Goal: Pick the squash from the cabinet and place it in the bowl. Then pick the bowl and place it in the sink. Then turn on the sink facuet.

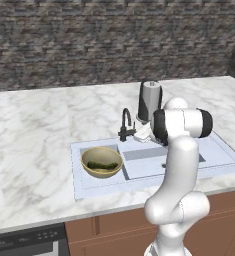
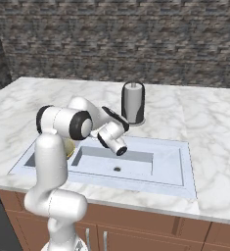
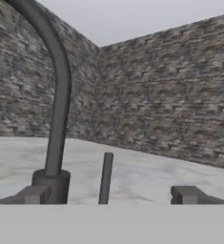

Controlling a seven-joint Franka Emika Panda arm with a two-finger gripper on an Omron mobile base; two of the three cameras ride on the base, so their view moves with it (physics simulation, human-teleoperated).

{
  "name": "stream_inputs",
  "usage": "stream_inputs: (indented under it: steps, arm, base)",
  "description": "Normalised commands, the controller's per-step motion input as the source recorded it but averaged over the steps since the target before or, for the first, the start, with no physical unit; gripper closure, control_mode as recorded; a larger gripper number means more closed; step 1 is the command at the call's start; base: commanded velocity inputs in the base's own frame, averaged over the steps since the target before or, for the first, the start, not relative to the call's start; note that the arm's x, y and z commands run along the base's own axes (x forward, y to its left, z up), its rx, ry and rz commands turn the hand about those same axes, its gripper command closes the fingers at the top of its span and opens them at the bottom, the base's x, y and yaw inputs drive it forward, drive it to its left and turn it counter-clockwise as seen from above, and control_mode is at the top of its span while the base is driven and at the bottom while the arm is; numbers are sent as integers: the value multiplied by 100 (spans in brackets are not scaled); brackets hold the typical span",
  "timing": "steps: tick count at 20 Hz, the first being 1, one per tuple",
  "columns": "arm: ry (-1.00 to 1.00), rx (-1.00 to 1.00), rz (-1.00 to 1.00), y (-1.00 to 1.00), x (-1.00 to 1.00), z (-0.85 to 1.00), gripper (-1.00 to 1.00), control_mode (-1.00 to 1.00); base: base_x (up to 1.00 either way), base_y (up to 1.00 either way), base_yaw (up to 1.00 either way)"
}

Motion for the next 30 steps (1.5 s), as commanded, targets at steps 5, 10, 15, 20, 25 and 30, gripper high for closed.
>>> stream_inputs:
  steps: [5, 10, 15, 20, 25, 30]
  arm:
    - [3, 11, 0, 0, 38, -6, -100, -100]
    - [6, 4, 0, 0, 41, -3, -100, -100]
    - [2, 0, 0, 3, 13, -1, -100, -100]
    - [1, 0, 0, 10, 14, -2, -100, -100]
    - [1, 0, 0, 18, 8, 0, -100, -100]
    - [6, 0, 0, 9, 39, -1, -100, -100]
  base:
    - [0, 0, 0]
    - [0, 0, 0]
    - [0, 0, 0]
    - [0, 0, 0]
    - [0, 0, 0]
    - [0, 0, 0]
